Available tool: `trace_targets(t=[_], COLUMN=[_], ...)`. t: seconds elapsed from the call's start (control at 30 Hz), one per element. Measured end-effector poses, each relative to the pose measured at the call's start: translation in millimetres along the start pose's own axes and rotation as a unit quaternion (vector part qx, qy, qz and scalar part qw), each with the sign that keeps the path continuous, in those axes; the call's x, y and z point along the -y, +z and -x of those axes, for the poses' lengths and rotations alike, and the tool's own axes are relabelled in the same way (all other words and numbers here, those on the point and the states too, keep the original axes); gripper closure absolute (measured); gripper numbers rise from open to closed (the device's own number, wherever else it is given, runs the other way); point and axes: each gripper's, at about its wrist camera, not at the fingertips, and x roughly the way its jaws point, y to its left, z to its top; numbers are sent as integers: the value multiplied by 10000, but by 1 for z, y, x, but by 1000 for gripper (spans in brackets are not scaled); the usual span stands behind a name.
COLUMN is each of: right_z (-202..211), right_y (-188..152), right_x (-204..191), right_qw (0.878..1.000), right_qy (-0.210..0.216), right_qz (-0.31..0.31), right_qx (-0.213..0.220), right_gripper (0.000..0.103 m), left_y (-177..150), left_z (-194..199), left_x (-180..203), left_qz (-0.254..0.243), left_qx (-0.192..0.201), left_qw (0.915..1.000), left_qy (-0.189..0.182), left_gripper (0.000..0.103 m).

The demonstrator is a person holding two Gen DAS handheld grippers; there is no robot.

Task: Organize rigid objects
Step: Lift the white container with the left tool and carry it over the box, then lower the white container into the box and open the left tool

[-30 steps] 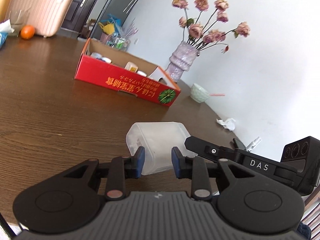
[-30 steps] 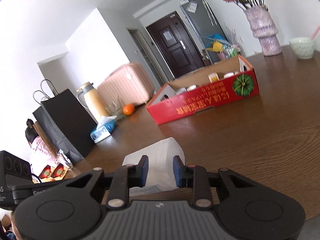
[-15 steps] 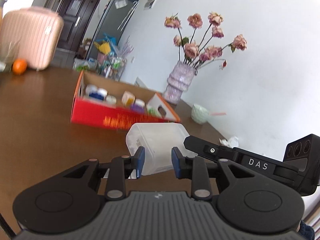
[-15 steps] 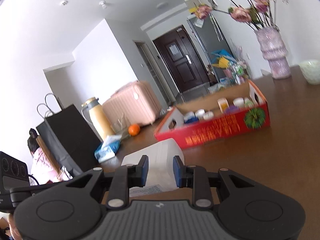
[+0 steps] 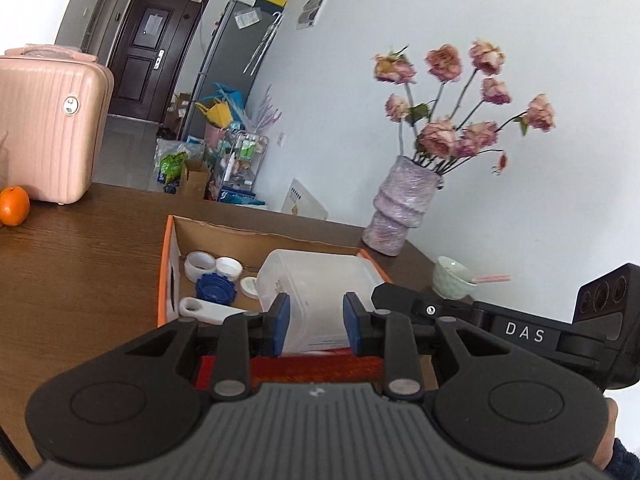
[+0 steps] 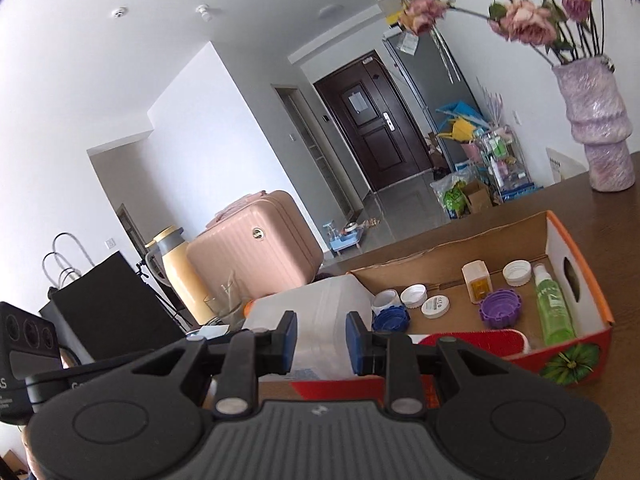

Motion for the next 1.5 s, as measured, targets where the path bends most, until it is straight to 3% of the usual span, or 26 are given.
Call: trace_targets(t=[0.33,0.63,0.87,1.07,1.27,1.43,1.5], right_z=[-102,-124,-100,-56,15,66,84], right_y=[1,-13,-1,16,35,34,29], right_x=[43,53,56,49,25,1,-8], right_qw=[9970,9952,9962,9946,9853,9662,9608], right_qy=[-164,-358,-618,-945,-1395,-1929,-2026], right_qz=[-312,-165,-60,126,968,1709,1891], right_qx=[-687,-898,-617,-404,-170,-103,-11], right_gripper=[78,77,77,75,51,36,22], left_y=[-2,-17,-6,2,2,-3,-7], left_z=[-68,-81,-61,-31,19,65,83], left_x=[-51,-70,-66,-44,-3,24,33], left_qz=[111,145,107,-227,-1156,-1313,-1374], left_qx=[-663,-824,-575,-355,117,418,573], left_qw=[9966,9947,9956,9942,9813,9778,9759], left_qy=[470,605,731,988,1533,1579,1598], left_gripper=[75,73,72,54,31,20,14])
